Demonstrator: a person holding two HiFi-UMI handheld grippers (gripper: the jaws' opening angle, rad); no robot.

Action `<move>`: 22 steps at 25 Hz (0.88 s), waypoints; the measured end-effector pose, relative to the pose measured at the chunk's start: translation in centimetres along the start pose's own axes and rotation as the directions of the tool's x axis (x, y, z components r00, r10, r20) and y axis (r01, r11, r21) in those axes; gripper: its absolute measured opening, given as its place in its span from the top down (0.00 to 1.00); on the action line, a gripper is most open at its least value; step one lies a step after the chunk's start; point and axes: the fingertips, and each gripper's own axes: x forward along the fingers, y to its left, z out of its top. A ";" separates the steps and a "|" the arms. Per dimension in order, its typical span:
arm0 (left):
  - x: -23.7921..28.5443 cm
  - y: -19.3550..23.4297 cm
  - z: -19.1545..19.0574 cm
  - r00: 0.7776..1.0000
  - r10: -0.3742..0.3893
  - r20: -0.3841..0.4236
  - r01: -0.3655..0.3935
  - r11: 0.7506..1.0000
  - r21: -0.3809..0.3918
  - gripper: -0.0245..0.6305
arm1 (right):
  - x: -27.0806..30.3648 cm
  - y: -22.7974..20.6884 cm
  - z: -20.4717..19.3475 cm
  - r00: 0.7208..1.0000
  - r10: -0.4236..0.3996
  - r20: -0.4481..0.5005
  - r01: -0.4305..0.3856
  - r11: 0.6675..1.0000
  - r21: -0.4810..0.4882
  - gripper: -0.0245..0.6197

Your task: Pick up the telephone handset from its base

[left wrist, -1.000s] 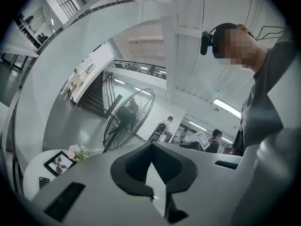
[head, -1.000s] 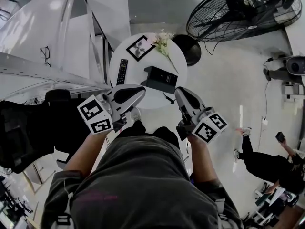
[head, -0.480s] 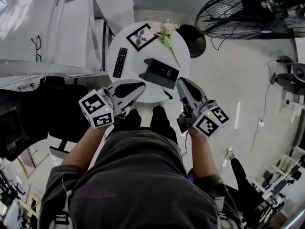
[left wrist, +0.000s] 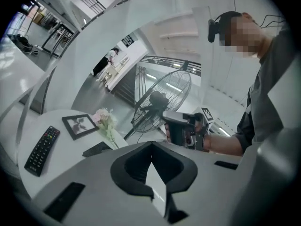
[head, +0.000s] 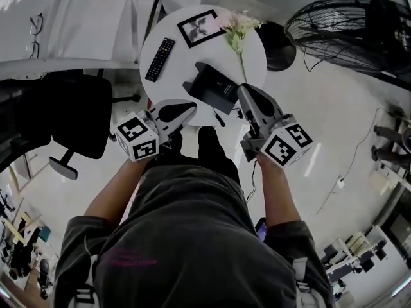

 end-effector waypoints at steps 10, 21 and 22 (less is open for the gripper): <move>3.2 4.1 -8.5 0.993 0.117 -0.020 -0.118 0.981 -0.156 0.94 | 1.6 -4.6 -2.3 0.987 0.065 -0.145 -0.067 0.998 -0.008 0.93; 6.2 8.5 -15.4 0.980 0.184 -0.079 -0.199 0.935 -0.293 0.84 | 2.3 -7.3 -5.8 0.972 0.076 -0.222 -0.079 0.997 -0.004 0.93; 6.5 8.7 -15.7 0.980 0.179 -0.083 -0.196 0.931 -0.307 0.81 | 2.3 -7.4 -6.0 0.971 0.075 -0.226 -0.078 0.997 -0.005 0.93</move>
